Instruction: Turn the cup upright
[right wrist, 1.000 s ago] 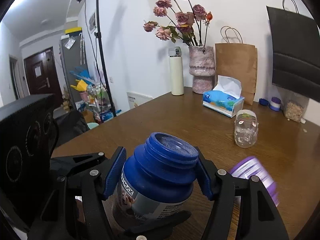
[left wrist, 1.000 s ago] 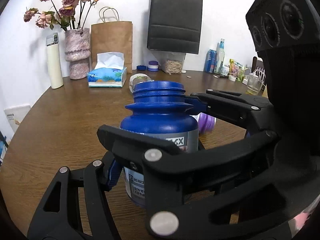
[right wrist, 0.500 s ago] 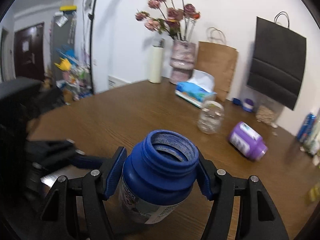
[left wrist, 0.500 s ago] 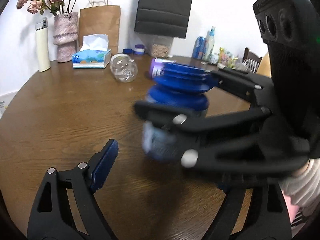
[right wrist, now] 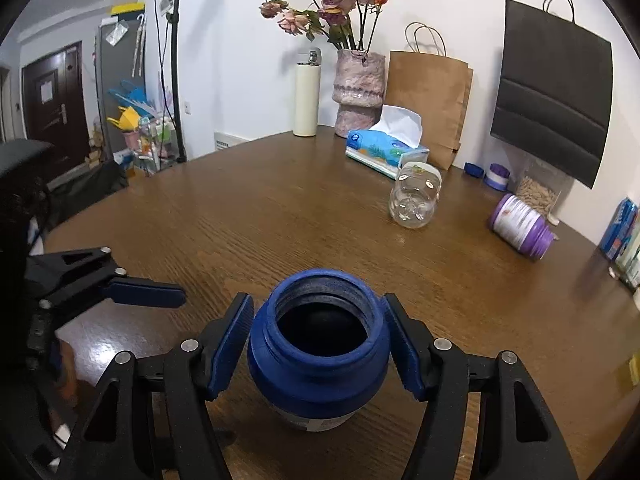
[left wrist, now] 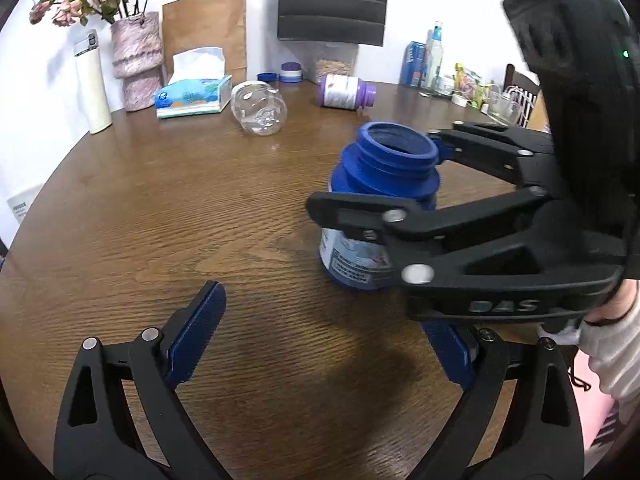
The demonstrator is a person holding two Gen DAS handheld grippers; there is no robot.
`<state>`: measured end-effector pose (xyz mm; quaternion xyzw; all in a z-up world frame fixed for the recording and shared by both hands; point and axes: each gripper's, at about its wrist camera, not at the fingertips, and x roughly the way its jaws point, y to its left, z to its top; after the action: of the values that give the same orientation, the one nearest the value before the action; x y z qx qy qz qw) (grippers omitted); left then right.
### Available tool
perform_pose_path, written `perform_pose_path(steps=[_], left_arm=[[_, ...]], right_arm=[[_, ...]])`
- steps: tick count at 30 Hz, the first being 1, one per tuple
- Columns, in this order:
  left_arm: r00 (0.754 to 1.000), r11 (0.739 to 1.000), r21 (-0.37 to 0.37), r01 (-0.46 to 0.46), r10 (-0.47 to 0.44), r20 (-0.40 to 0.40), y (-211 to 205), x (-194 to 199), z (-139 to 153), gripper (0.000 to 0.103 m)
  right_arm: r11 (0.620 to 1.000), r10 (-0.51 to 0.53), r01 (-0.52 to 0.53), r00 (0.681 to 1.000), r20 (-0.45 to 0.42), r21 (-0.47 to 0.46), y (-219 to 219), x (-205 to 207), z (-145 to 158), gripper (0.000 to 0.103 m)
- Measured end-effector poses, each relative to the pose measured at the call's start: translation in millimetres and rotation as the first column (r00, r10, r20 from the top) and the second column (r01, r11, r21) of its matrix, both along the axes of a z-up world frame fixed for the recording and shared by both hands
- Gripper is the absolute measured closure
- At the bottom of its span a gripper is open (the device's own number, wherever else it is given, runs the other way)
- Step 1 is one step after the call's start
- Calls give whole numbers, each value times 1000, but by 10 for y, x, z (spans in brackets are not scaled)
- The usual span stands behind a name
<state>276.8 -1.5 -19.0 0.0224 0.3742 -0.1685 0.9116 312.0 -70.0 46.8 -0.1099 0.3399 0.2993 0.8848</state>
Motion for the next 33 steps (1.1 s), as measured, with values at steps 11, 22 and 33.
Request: perform_pose_path(steps=[11, 22, 33], left_arm=[[979, 987, -65, -149, 157, 127, 348, -241, 337, 3], [936, 969, -89, -230, 245, 254, 410, -517, 618, 1], [868, 938, -47, -344, 337, 365, 332, -1346, 518, 0]], right_arm=[[985, -134, 130, 991, 21, 111, -713, -338, 520, 23], [949, -312, 310, 949, 46, 54, -1295, -703, 566, 22], [947, -295, 259, 935, 195, 191, -1170, -1574, 569, 22]])
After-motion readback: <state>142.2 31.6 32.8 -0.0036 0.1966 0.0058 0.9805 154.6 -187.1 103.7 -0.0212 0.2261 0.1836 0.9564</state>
